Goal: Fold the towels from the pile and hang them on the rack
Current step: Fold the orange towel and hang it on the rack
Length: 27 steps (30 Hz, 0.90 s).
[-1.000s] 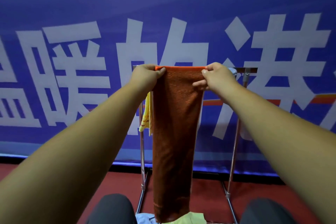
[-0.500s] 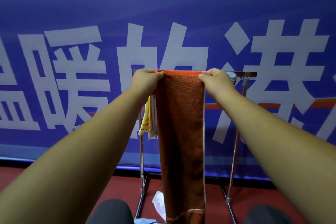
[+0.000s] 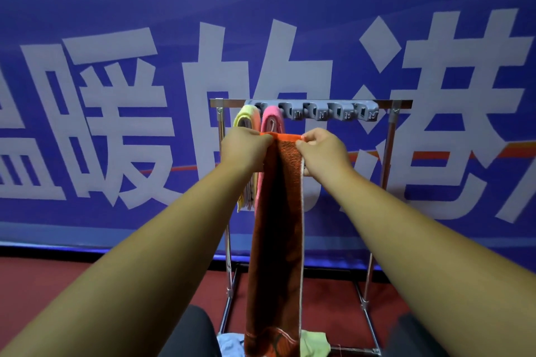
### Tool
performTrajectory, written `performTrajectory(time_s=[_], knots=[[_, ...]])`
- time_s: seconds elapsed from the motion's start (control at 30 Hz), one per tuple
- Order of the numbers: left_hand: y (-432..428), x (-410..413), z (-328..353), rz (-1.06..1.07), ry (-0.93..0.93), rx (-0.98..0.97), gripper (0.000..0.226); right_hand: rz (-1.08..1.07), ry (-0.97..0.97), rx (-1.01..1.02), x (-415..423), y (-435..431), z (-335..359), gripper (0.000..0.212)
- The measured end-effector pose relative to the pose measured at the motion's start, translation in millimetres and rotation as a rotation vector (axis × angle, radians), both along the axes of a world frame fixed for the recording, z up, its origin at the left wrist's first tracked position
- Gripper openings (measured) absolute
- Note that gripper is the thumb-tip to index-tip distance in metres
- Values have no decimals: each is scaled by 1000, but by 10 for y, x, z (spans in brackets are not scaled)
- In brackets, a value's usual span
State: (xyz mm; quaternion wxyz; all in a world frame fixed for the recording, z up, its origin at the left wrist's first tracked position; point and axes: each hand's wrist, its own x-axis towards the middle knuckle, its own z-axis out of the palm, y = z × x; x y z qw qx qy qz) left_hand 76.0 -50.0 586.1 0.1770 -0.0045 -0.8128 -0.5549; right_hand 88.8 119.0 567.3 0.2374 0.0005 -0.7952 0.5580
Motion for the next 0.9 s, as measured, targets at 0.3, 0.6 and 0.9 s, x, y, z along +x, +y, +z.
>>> performTrajectory(time_s=[0.3, 0.6, 0.9], knots=[[188, 24, -95, -140, 24, -189, 17, -58, 36, 178, 63, -116, -17, 4], [226, 23, -121, -293, -28, -179, 23, 74, -4, 122, 14, -59, -39, 4], [121, 63, -130, -280, 122, 92, 29, 381, -68, -329, 72, 29, -24, 13]])
